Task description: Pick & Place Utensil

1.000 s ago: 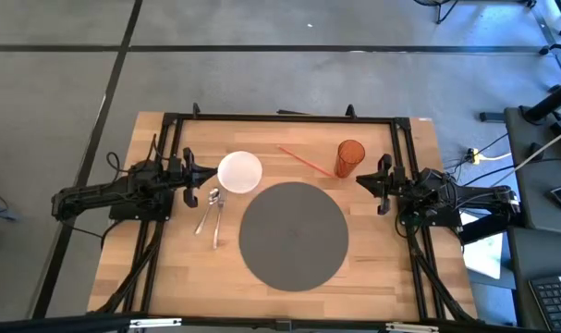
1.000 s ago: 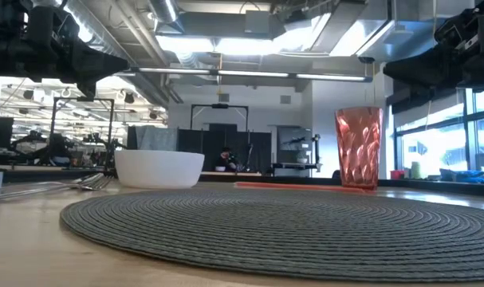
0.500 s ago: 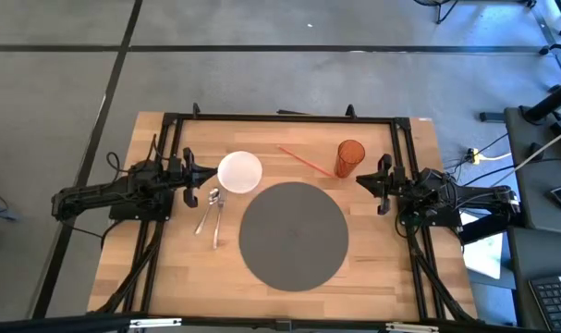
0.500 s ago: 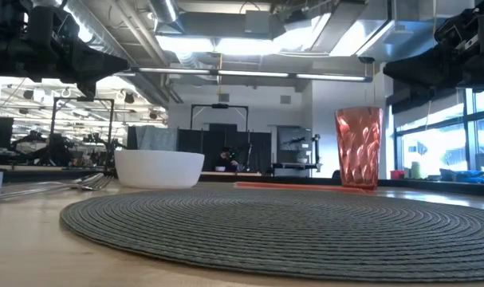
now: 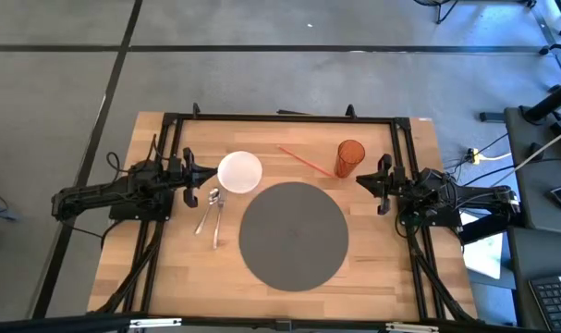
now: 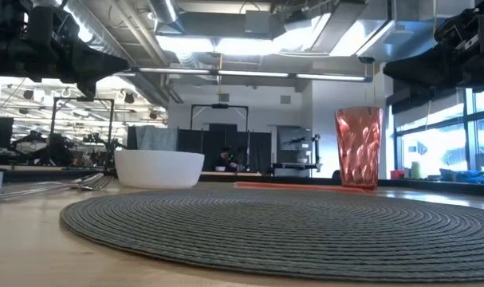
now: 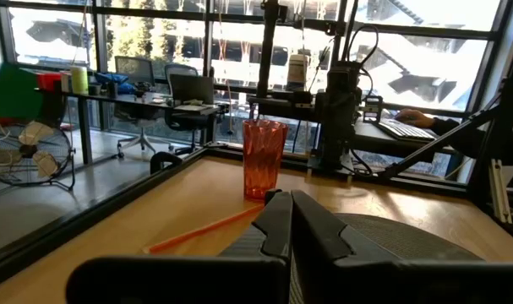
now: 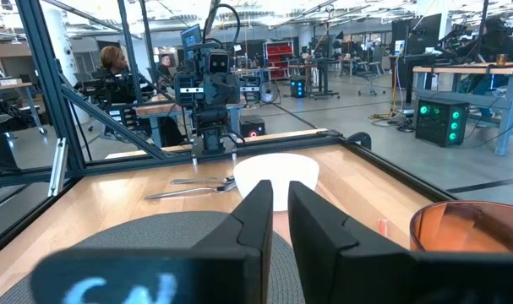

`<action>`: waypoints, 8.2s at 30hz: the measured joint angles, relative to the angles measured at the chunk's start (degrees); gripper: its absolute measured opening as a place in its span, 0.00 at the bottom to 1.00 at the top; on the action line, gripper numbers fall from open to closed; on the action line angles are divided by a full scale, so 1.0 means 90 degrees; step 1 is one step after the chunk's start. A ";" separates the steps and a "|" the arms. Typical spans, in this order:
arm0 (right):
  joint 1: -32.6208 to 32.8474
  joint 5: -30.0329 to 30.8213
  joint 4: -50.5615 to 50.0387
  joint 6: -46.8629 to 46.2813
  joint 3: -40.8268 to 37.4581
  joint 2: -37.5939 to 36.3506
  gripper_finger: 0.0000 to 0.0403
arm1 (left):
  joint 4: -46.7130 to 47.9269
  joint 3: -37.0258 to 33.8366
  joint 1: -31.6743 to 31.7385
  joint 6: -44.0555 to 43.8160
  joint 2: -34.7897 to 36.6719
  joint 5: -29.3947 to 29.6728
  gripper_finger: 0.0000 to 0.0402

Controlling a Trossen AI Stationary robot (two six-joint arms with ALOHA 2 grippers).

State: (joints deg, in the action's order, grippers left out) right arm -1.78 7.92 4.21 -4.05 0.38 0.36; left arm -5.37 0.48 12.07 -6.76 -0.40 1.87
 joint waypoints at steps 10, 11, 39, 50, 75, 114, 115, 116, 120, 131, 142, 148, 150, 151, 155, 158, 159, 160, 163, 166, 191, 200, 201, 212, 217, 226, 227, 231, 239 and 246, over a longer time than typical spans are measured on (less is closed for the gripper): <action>0.0002 0.0000 0.0000 0.0000 0.0000 0.0000 0.11 | 0.0000 -0.0001 0.0001 0.0000 0.0000 0.0000 0.00; 0.0000 0.0000 0.0000 0.0000 0.0000 0.0000 0.11 | -0.0001 0.0001 0.0001 0.0000 0.0000 0.0000 0.00; 0.0002 0.0000 0.0000 0.0000 0.0000 0.0000 0.11 | 0.0000 0.0001 -0.0001 0.0000 0.0000 0.0000 0.00; 0.0002 0.0000 0.0000 0.0000 0.0000 0.0000 0.11 | 0.0000 0.0002 0.0001 0.0000 0.0000 0.0000 0.00; 0.0002 0.0000 0.0000 0.0000 0.0000 0.0000 0.11 | -0.0002 0.0000 0.0000 0.0000 0.0000 0.0000 0.00; 0.0001 0.0000 0.0000 0.0000 0.0000 0.0000 0.11 | -0.0002 0.0002 0.0001 0.0000 0.0000 0.0000 0.00; 0.0002 0.0000 0.0000 0.0000 0.0000 0.0000 0.11 | -0.0002 0.0000 -0.0002 0.0000 0.0000 0.0000 0.00; 0.0002 0.0000 0.0000 0.0000 0.0000 0.0000 0.11 | -0.0002 -0.0001 -0.0002 0.0000 0.0000 0.0000 0.00; 0.0000 0.0000 0.0000 0.0000 0.0000 0.0000 0.11 | -0.0002 -0.0001 -0.0001 0.0000 0.0000 0.0000 0.00; 0.0002 0.0000 0.0000 0.0000 0.0000 0.0000 0.11 | -0.0001 -0.0001 -0.0002 0.0000 0.0000 0.0000 0.00; 0.0002 0.0000 0.0000 0.0000 0.0000 0.0000 0.11 | -0.0002 0.0000 -0.0001 0.0000 0.0000 0.0000 0.00; 0.0002 0.0000 0.0000 0.0000 0.0000 0.0000 0.11 | 0.0000 0.0002 0.0000 0.0000 0.0000 0.0000 0.00; 0.0000 0.0000 0.0000 0.0000 0.0000 0.0000 0.11 | -0.0002 -0.0001 -0.0002 0.0000 0.0000 0.0000 0.00; 0.0000 0.0000 0.0000 0.0000 0.0000 0.0000 0.11 | 0.0000 0.0002 -0.0002 0.0000 0.0000 0.0000 0.00; 0.0001 0.0000 0.0000 0.0000 0.0000 0.0000 0.11 | -0.0002 0.0002 0.0000 0.0000 0.0000 0.0000 0.00; 0.0002 0.0000 0.0000 0.0000 0.0000 0.0000 0.11 | -0.0002 0.0000 -0.0001 0.0000 0.0000 0.0000 0.00; 0.0000 0.0000 0.0000 0.0000 0.0000 0.0000 0.11 | -0.0002 0.0001 -0.0001 0.0000 0.0000 0.0000 0.00; 0.0002 0.0000 0.0000 0.0000 0.0000 0.0000 0.11 | -0.0001 0.0002 0.0001 0.0000 0.0000 0.0000 0.00; 0.0002 0.0000 0.0000 0.0000 0.0000 0.0000 0.11 | -0.0002 -0.0001 0.0001 0.0000 0.0000 0.0000 0.00; 0.0002 0.0000 0.0000 0.0000 0.0000 0.0000 0.11 | 0.0000 0.0001 -0.0001 0.0000 0.0000 0.0000 0.00; 0.0002 0.0000 0.0002 0.0000 0.0000 0.0000 0.11 | -0.0002 0.0001 -0.0001 -0.0002 0.0000 0.0000 0.00; 0.0002 0.0000 0.0077 -0.0008 0.0000 0.0000 0.11 | -0.0168 0.0000 -0.0002 0.0004 -0.0003 0.0013 0.00; 0.0000 0.0000 0.0075 -0.0033 0.0000 0.0000 0.11 | -0.0349 0.0000 -0.0001 0.0054 -0.0013 0.0051 0.00; 0.0001 0.0000 0.0258 0.0156 0.0000 0.0000 0.11 | 0.0135 0.1004 -0.0002 -0.0021 -0.2213 0.0559 0.00; 0.0002 -0.0001 0.0209 0.0165 0.0000 0.0000 0.11 | 0.0833 0.2087 -0.0002 -0.0083 -0.4284 0.0423 0.00; 0.0001 0.0000 0.0206 0.0165 0.0000 0.0000 0.11 | 0.2274 0.4338 -0.0009 0.0171 -0.7474 0.0332 0.09; 0.0002 0.0000 0.0205 0.0165 0.0000 0.0000 0.11 | 0.2482 0.4580 -0.0009 0.0204 -0.7719 0.0333 0.11; 0.0002 0.0000 0.0170 0.0167 0.0000 0.0000 0.11 | 0.3372 0.5475 -0.0020 0.0232 -0.8501 0.0251 0.25; 0.0000 0.0000 0.0163 0.0340 0.0000 0.0000 0.11 | 0.4288 0.6402 -0.0169 -0.0533 -0.9464 0.0040 0.47; 0.0000 0.0000 0.0163 0.0493 0.0000 0.0000 0.11 | 0.4414 0.6493 -0.0213 -0.1231 -0.9967 0.0012 0.52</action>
State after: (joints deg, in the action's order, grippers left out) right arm -1.78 7.92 5.67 0.38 0.38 0.36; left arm 34.36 58.92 10.15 -17.84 -90.11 1.98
